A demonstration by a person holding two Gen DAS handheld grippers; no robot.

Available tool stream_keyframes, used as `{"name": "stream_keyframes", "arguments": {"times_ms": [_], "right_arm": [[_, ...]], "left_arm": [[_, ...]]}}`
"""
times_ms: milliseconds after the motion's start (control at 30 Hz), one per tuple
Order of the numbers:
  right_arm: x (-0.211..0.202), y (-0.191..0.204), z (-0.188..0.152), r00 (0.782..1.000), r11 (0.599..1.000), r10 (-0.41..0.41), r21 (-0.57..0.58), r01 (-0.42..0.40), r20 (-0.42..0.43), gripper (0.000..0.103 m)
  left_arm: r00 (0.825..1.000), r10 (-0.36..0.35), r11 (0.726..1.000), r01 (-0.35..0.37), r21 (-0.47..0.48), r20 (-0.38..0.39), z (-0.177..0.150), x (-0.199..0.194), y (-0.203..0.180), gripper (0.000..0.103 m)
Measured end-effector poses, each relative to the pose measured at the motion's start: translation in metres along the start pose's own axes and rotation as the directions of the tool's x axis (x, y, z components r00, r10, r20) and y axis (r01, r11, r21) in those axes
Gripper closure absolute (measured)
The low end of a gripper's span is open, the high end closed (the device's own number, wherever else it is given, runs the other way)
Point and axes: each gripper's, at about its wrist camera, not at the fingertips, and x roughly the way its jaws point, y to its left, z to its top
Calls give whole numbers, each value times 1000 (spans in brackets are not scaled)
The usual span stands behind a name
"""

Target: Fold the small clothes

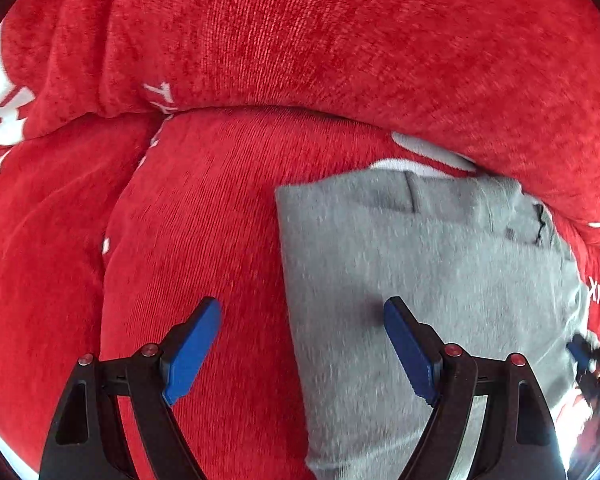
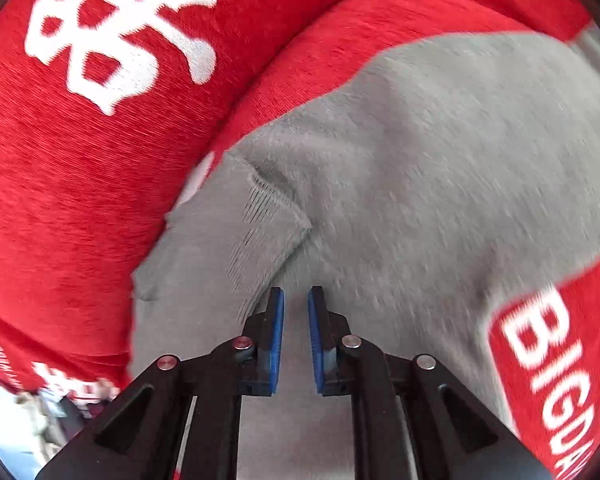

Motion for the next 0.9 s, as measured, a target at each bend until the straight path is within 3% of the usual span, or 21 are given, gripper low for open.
{"name": "stream_keyframes", "arguments": {"times_ms": [100, 200, 300, 367, 433, 467, 500, 567, 700, 900], "right_arm": [[9, 34, -42, 985, 987, 100, -114, -116, -138, 79], [41, 95, -113, 937, 935, 143, -268, -234, -320, 62], [68, 137, -160, 901, 898, 194, -299, -322, -389, 62], [89, 149, -173, 885, 904, 255, -228, -361, -390, 62], [115, 157, -176, 894, 922, 257, -186, -341, -366, 62], [122, 161, -182, 899, 927, 251, -178, -330, -359, 62], [133, 159, -180, 899, 935, 255, -147, -323, -355, 63], [142, 151, -185, 888, 938, 291, -80, -339, -356, 96], [141, 158, -193, 849, 910, 382, -11, -414, -365, 97], [154, 146, -205, 865, 928, 356, 23, -372, -353, 97]], "left_arm": [[999, -38, 999, 37, -16, -37, 10, 7, 5, 19], [998, -45, 999, 46, 3, -49, 18, 8, 7, 20], [996, -60, 998, 62, 27, -65, 21, 8, 8, 24], [996, -60, 996, 64, 60, -68, 23, 7, 7, 32], [995, -83, 991, 89, 100, -59, 25, 5, 4, 69], [990, -125, 986, 131, 102, -66, 27, 5, 3, 81], [988, -138, 985, 145, 98, -69, 28, 5, 3, 85], [990, -133, 983, 138, 123, -51, 31, 1, 1, 89], [992, -124, 977, 128, 168, -33, 36, -6, 1, 91], [992, -122, 980, 124, 156, -23, 34, -2, 19, 91]]}}
